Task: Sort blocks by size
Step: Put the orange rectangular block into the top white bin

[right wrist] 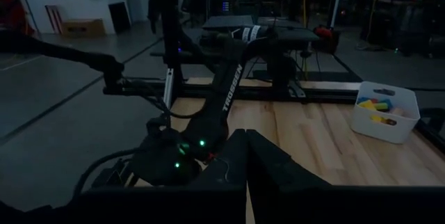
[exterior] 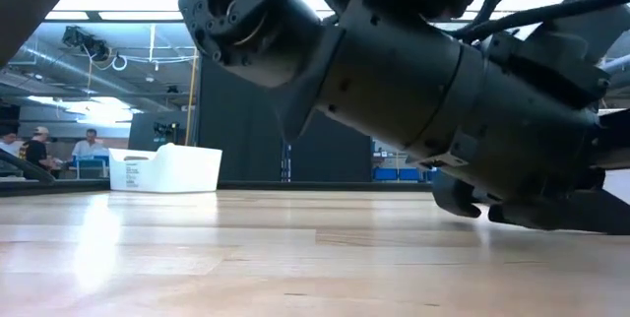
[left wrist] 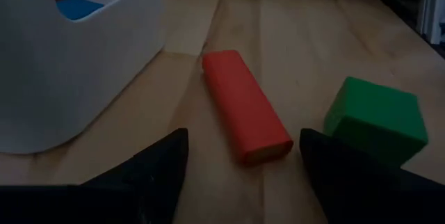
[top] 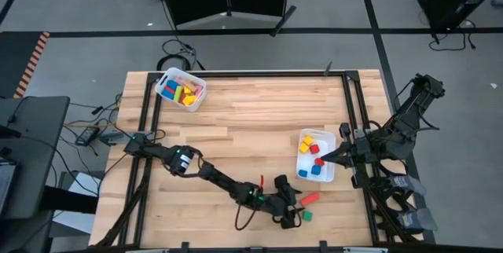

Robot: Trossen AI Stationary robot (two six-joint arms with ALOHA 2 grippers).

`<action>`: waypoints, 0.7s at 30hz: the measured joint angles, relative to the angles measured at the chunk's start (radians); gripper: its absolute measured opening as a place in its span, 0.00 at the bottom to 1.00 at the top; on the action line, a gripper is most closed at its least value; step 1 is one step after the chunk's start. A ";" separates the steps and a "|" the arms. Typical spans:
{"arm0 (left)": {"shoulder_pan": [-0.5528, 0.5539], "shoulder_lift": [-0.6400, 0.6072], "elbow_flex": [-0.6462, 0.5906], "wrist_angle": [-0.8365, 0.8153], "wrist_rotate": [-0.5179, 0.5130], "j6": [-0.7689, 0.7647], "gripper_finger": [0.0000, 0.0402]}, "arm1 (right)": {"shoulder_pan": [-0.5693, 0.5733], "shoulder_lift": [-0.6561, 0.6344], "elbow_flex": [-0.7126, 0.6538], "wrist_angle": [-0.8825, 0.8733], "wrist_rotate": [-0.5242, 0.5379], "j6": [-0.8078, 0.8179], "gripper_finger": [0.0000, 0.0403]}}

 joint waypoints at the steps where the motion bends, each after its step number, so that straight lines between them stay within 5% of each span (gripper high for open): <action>1: 0.001 0.001 0.000 0.003 0.000 -0.001 0.71 | 0.000 0.000 0.000 0.003 0.000 0.000 0.02; 12: 0.017 0.001 0.000 0.002 -0.024 -0.019 0.69 | -0.001 0.000 0.000 0.009 0.000 -0.008 0.02; 21: 0.033 0.001 0.000 0.000 -0.018 -0.009 0.52 | -0.001 0.000 0.000 0.009 0.000 -0.008 0.02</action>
